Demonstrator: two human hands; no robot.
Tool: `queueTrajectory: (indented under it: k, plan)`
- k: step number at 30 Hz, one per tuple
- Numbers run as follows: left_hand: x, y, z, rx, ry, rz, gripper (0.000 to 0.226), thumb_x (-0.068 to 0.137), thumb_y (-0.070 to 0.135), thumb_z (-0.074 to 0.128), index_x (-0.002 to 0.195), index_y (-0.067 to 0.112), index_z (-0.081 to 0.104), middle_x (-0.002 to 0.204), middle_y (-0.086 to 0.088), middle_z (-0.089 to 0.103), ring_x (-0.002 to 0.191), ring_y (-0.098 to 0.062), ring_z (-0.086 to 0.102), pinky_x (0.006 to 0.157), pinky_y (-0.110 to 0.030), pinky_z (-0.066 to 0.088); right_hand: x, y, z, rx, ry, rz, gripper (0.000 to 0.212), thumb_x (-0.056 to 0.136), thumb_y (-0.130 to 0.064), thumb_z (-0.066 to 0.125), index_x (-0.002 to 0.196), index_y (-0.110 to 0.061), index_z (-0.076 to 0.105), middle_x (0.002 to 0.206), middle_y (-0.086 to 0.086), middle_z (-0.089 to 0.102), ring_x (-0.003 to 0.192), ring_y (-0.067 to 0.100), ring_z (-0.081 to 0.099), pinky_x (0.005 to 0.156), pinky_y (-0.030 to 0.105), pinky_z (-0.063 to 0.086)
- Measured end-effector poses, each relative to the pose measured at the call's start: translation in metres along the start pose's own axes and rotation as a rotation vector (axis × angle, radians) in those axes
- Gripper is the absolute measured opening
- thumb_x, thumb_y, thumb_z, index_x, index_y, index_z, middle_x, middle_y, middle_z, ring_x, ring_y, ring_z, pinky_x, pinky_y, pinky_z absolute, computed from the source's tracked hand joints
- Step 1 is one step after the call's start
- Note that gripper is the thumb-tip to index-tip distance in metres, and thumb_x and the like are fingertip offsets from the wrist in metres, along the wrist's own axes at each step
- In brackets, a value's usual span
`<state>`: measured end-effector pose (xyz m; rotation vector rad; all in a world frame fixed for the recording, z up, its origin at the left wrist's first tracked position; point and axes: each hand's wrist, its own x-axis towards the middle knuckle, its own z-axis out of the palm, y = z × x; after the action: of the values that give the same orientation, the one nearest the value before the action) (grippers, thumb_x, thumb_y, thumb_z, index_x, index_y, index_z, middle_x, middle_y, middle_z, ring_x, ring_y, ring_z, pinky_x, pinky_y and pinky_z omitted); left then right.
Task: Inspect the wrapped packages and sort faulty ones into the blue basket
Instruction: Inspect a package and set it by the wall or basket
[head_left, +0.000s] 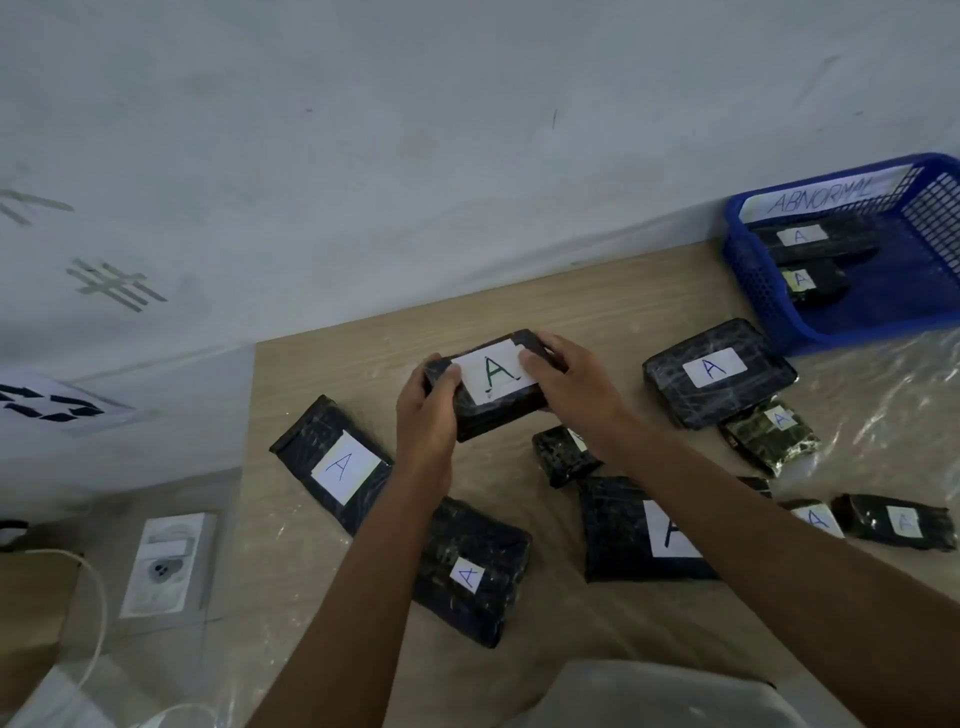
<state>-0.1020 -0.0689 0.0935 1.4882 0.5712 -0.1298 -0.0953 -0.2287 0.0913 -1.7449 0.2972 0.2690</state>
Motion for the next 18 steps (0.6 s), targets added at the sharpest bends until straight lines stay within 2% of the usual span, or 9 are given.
queueTrajectory:
  k: [1, 3, 6, 7, 10, 12, 13, 15, 18]
  plan:
    - [0.01, -0.001, -0.008, 0.02, -0.025, 0.005, 0.02, 0.105, 0.022, 0.057, 0.122, 0.017, 0.067, 0.108, -0.008, 0.073, 0.092, -0.022, 0.072, 0.066, -0.03, 0.057, 0.009, 0.005, 0.0, 0.01, -0.057, 0.025, 0.029, 0.101, -0.037, 0.058, 0.126, -0.025, 0.066, 0.109, 0.011, 0.074, 0.105, 0.034, 0.07, 0.097, 0.059, 0.055]
    - [0.031, -0.005, -0.024, 0.115, -0.074, 0.033, 0.032, 0.105, 0.023, 0.057, 0.136, 0.018, 0.06, 0.118, -0.011, 0.072, 0.098, -0.022, 0.072, 0.07, -0.031, 0.057, 0.021, 0.011, 0.004, -0.046, -0.113, 0.022, 0.045, 0.104, -0.034, 0.06, 0.147, -0.023, 0.054, 0.115, 0.005, 0.074, 0.109, 0.026, 0.07, 0.103, 0.05, 0.055]
    - [0.058, -0.01, -0.036, 0.332, -0.115, 0.142, 0.043, 0.107, 0.028, 0.053, 0.149, 0.02, 0.048, 0.121, 0.0, 0.067, 0.098, -0.012, 0.068, 0.075, -0.024, 0.056, 0.041, 0.021, 0.022, -0.104, -0.061, -0.032, 0.046, 0.106, -0.031, 0.057, 0.15, -0.019, 0.051, 0.126, 0.004, 0.069, 0.116, 0.02, 0.066, 0.099, 0.043, 0.057]
    - [0.066, -0.011, -0.039, 0.41, -0.114, 0.185, 0.047, 0.108, 0.03, 0.05, 0.153, 0.019, 0.043, 0.128, 0.003, 0.064, 0.105, -0.011, 0.066, 0.081, -0.023, 0.055, 0.049, 0.024, 0.029, -0.112, -0.028, -0.053, 0.045, 0.106, -0.031, 0.056, 0.15, -0.02, 0.051, 0.128, 0.002, 0.068, 0.116, 0.018, 0.065, 0.097, 0.042, 0.057]
    - [0.102, -0.02, -0.052, 0.658, -0.096, 0.311, 0.054, 0.11, 0.034, 0.044, 0.158, 0.013, 0.035, 0.159, -0.004, 0.045, 0.143, -0.019, 0.045, 0.114, -0.032, 0.039, 0.079, 0.034, 0.045, -0.171, 0.053, -0.09, 0.039, 0.107, -0.032, 0.053, 0.144, -0.02, 0.053, 0.115, -0.003, 0.066, 0.096, 0.011, 0.063, 0.08, 0.03, 0.055]
    - [0.129, -0.027, -0.061, 0.85, -0.096, 0.381, 0.053, 0.111, 0.035, 0.041, 0.157, 0.009, 0.037, 0.162, -0.01, 0.04, 0.15, -0.026, 0.037, 0.123, -0.04, 0.029, 0.104, 0.04, 0.052, -0.205, 0.099, -0.081, 0.04, 0.106, -0.034, 0.052, 0.143, -0.017, 0.051, 0.11, -0.003, 0.066, 0.087, 0.008, 0.062, 0.065, 0.015, 0.046]
    - [0.143, -0.03, -0.065, 0.929, -0.093, 0.406, 0.055, 0.11, 0.036, 0.039, 0.156, 0.006, 0.039, 0.161, -0.013, 0.041, 0.15, -0.029, 0.036, 0.124, -0.043, 0.028, 0.117, 0.044, 0.056, -0.219, 0.123, -0.065, 0.042, 0.106, -0.035, 0.052, 0.144, -0.017, 0.05, 0.113, 0.0, 0.067, 0.09, 0.012, 0.064, 0.063, 0.013, 0.043]
    - [0.172, -0.035, -0.068, 1.071, -0.089, 0.477, 0.062, 0.105, 0.038, 0.034, 0.154, 0.002, 0.041, 0.16, -0.018, 0.041, 0.151, -0.034, 0.034, 0.125, -0.051, 0.024, 0.143, 0.048, 0.063, -0.223, 0.154, -0.044, 0.046, 0.105, -0.036, 0.053, 0.147, -0.02, 0.049, 0.127, 0.006, 0.068, 0.106, 0.021, 0.066, 0.072, 0.022, 0.047]
    - [0.208, -0.04, -0.062, 1.225, -0.156, 0.529, 0.065, 0.104, 0.036, 0.027, 0.158, 0.001, 0.03, 0.167, -0.017, 0.026, 0.158, -0.031, 0.018, 0.128, -0.051, 0.01, 0.175, 0.047, 0.072, -0.208, 0.184, -0.022, 0.055, 0.106, -0.033, 0.055, 0.157, -0.021, 0.041, 0.145, 0.006, 0.06, 0.129, 0.022, 0.057, 0.101, 0.033, 0.048]
